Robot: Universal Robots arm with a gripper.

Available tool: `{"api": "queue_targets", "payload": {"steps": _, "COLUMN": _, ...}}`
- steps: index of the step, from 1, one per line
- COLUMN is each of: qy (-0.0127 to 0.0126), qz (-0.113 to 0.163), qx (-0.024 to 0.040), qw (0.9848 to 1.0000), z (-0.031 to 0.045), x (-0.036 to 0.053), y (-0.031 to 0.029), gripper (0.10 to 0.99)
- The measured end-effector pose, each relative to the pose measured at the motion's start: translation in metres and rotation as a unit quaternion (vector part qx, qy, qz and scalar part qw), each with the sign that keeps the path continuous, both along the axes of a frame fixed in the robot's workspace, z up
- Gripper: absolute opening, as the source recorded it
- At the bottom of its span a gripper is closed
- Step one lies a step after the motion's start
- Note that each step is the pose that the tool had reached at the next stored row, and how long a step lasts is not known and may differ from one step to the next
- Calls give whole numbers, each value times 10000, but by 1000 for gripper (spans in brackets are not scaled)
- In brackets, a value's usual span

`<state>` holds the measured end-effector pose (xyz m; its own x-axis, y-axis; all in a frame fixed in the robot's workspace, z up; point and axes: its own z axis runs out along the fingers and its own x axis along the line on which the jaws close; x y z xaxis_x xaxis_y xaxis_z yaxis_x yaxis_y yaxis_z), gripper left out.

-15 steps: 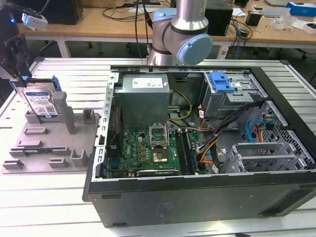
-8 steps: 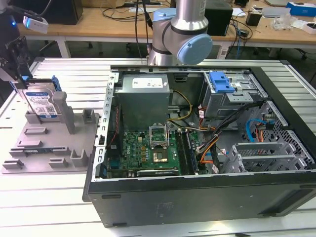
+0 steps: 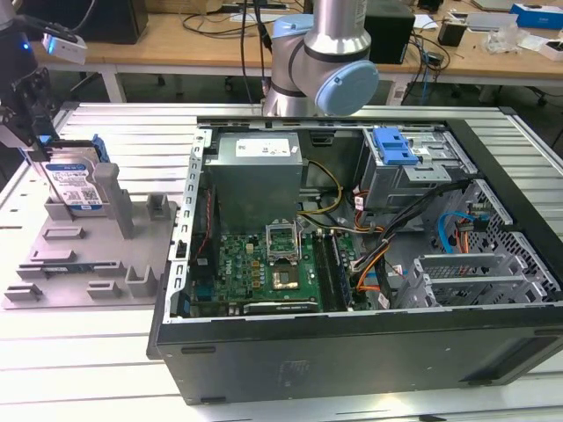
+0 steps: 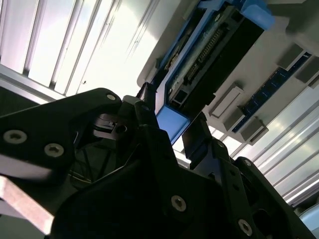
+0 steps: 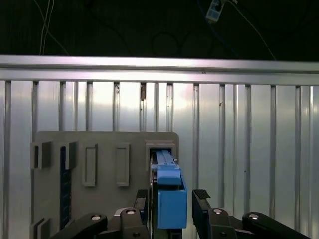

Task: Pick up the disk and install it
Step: 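Pick up the disk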

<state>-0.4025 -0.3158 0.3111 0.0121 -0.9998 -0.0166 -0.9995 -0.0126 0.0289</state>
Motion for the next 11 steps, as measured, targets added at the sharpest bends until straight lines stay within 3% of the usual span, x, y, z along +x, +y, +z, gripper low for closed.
{"api": "queue_targets", "payload": {"steps": 11, "qy": 1, "qz": -47, "qx": 0, "qw": 10000, "z": -74, "x": 0, "y": 0, "gripper": 482}}
